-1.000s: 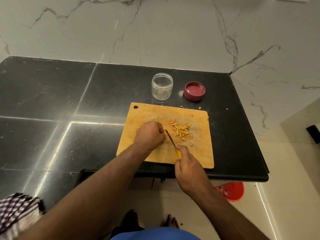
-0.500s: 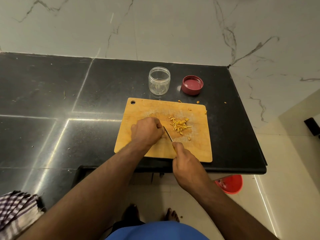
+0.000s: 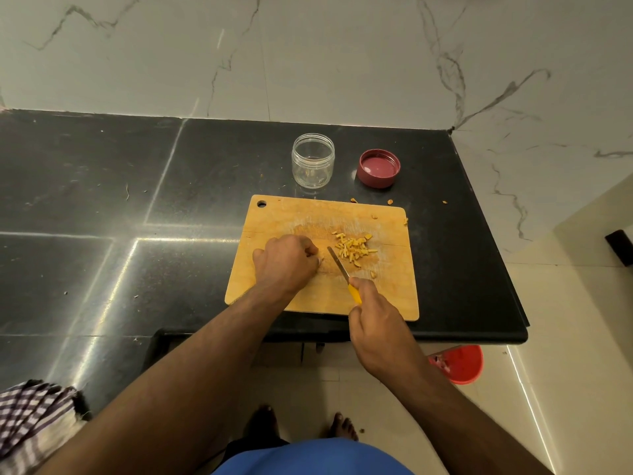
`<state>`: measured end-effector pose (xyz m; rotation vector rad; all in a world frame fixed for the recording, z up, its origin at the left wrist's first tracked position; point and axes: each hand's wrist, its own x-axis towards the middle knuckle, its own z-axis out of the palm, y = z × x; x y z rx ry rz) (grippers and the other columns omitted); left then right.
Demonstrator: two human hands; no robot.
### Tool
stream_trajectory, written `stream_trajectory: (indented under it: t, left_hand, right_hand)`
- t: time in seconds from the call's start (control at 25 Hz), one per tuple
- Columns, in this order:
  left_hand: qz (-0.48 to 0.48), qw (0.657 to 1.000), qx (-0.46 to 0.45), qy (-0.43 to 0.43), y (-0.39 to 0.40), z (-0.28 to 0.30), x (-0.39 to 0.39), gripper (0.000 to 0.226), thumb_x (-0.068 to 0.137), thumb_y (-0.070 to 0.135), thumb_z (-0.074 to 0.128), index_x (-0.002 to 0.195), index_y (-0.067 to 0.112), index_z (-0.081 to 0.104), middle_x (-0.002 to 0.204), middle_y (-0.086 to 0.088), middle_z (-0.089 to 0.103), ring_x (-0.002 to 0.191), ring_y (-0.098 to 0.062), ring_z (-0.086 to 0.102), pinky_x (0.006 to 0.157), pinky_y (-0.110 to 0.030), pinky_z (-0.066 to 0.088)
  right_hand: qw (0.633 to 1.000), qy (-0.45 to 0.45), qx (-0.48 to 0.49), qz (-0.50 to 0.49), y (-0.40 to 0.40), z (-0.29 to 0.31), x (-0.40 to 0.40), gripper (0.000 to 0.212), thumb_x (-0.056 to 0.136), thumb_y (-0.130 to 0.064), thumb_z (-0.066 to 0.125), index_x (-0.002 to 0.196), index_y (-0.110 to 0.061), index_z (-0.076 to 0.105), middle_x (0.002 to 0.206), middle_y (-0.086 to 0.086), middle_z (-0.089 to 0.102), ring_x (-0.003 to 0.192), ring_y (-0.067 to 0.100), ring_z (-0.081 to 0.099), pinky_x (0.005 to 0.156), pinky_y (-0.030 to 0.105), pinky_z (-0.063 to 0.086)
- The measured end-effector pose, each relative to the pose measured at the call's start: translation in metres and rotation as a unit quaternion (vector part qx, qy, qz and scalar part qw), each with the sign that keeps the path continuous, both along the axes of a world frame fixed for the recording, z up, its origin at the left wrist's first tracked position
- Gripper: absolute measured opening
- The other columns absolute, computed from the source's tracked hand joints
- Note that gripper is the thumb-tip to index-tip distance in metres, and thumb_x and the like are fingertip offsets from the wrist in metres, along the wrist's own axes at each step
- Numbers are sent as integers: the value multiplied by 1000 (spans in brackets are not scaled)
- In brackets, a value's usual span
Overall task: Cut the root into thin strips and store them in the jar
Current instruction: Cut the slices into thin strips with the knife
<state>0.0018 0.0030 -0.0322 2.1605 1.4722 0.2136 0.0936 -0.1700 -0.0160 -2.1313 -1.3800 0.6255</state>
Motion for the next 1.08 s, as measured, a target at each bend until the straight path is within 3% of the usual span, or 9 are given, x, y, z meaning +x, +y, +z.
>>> stream_trajectory:
  t: [0.16, 0.48, 0.72, 0.84, 0.92, 1.08]
  left_hand:
    - [2, 1000, -14, 0, 3, -2, -1, 15, 90, 40, 67, 102, 36, 74, 104, 16, 70, 107, -17, 58, 95, -46, 40]
    - [5, 1000, -8, 5, 3, -2, 0, 13, 89, 39, 66, 98, 37, 75, 99, 16, 69, 104, -16, 58, 92, -45, 40]
    - [7, 1000, -8, 3, 2, -2, 1, 13, 90, 39, 67, 100, 35, 74, 103, 16, 69, 106, -16, 56, 92, -45, 38]
    - [5, 1000, -13, 0, 3, -4, 0, 15, 90, 41, 68, 103, 35, 74, 107, 16, 69, 109, -16, 56, 94, -46, 38]
    - [6, 1000, -12, 0, 3, -4, -1, 16, 90, 41, 69, 104, 35, 74, 107, 16, 69, 109, -16, 55, 93, -46, 38]
    - [9, 1000, -19, -12, 3, -4, -1, 14, 91, 40, 68, 102, 34, 74, 104, 16, 69, 107, -16, 56, 95, -48, 39]
  right_hand:
    - [1000, -14, -4, 22, 8, -1, -4, 44, 102, -16, 37, 145, -22, 34, 120, 4, 59, 95, 15, 56, 77, 30, 45]
    - [997, -41, -38, 46, 13, -2, -7, 42, 101, -19, 34, 142, -25, 31, 109, 5, 58, 86, 21, 58, 74, 42, 52]
    - [998, -45, -31, 36, -11, -1, -8, 41, 102, -17, 37, 142, -25, 32, 99, -1, 56, 76, 11, 55, 65, 30, 49]
    - [997, -74, -5, 7, -10, -3, 0, 42, 101, -17, 39, 142, -23, 34, 107, -3, 57, 77, 8, 55, 65, 21, 50]
    - [998, -56, -5, 6, -7, -1, 2, 42, 102, -18, 39, 142, -25, 34, 111, -4, 57, 80, 7, 55, 61, 16, 42]
    - [999, -21, -16, 18, 0, 3, -4, 42, 102, -18, 38, 144, -26, 33, 114, -1, 58, 88, 9, 55, 68, 21, 38]
